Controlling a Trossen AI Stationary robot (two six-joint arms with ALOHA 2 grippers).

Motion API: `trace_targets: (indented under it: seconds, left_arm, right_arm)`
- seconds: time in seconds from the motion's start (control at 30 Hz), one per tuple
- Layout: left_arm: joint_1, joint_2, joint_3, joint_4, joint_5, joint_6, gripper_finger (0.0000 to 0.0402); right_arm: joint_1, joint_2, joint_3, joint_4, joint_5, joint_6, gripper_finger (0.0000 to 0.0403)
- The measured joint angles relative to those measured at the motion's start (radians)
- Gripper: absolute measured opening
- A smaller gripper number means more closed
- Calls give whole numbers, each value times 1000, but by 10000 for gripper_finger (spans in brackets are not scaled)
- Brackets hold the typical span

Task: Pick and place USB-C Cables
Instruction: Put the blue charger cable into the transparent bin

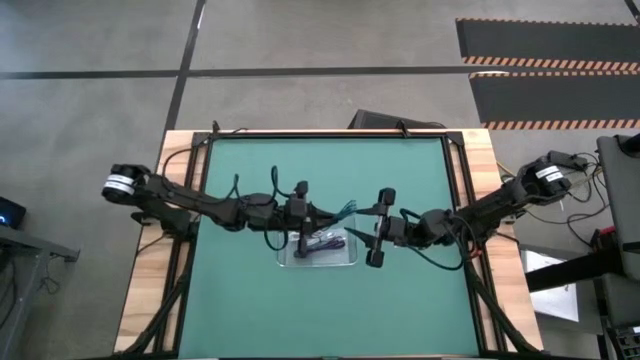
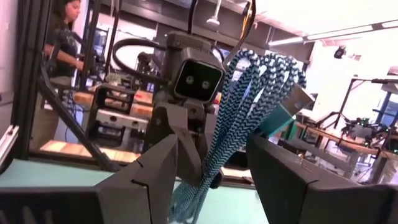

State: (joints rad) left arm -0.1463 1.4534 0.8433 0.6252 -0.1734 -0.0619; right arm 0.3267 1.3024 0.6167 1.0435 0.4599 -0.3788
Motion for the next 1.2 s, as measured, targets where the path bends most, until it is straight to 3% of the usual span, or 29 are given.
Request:
trace_targets:
  seconds: [0.37, 0.53, 0.67, 0.93, 1.2]
  left_arm:
    - [-1, 96, 5, 211, 28, 16, 13]
    - [-1, 130, 9, 231, 35, 17, 13]
    - [0, 127, 9, 229, 34, 16, 13]
    - [1, 122, 9, 222, 32, 16, 27]
    - [0, 121, 9, 217, 32, 15, 71]
  right_arm:
    - [-37, -3, 0, 17, -2, 64, 182]
    - [-39, 2, 0, 15, -16, 65, 173]
    - [-39, 2, 0, 9, -21, 65, 138]
    - [-39, 1, 1, -5, -34, 21, 23]
    - [-39, 1, 1, -13, -28, 19, 23]
